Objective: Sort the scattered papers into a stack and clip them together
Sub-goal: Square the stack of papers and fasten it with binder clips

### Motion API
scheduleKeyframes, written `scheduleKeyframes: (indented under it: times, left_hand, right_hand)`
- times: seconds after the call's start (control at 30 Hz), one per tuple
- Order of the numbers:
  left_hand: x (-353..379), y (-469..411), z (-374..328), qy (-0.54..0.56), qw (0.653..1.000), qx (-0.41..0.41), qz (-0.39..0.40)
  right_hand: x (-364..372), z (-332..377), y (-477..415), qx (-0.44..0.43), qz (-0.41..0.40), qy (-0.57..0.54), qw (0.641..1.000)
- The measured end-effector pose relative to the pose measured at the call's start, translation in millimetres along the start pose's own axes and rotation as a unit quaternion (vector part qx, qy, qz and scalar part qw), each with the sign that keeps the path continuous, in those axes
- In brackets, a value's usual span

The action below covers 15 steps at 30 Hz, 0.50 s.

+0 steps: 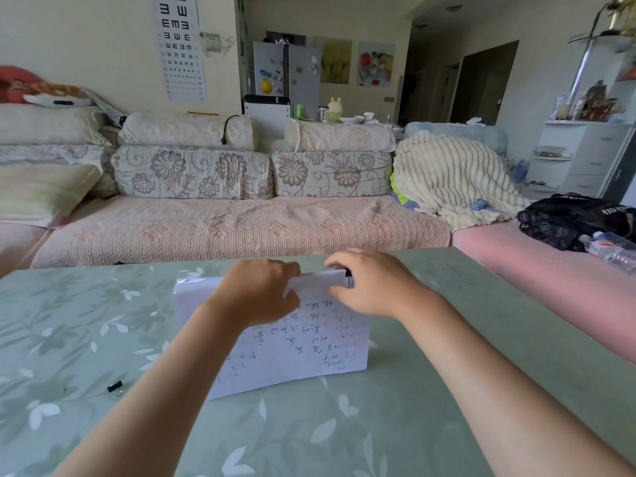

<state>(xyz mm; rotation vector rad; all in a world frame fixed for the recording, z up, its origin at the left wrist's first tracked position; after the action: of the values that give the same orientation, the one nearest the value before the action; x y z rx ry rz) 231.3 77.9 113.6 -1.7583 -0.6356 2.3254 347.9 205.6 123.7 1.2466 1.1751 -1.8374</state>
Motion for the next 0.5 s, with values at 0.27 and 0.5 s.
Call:
scheduleKeyframes:
  times: [0.27, 0.5]
  left_hand:
    - [-15, 47, 36, -0.024, 0.998, -0.038, 0.051]
    - [-17, 78, 49, 0.005, 1.000, -0.021, -0.021]
  right_hand:
    - [7, 26, -2, 0.006, 0.049, 0.026, 0.998]
    - [24, 106, -4, -0.112, -0.007, -0.004, 0.994]
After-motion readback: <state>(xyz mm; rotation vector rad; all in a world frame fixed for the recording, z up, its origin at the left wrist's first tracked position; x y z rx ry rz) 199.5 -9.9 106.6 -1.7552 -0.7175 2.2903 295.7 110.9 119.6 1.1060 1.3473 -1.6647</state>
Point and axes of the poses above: each hand's wrist, its own y-axis away from the middle knuckle, its own x-axis out of the palm, z = x × y, the point moved 5 cm from there along -y, towards the middle knuckle, and after that the axes turned 8 degrees about x, right-handed, at the moved point
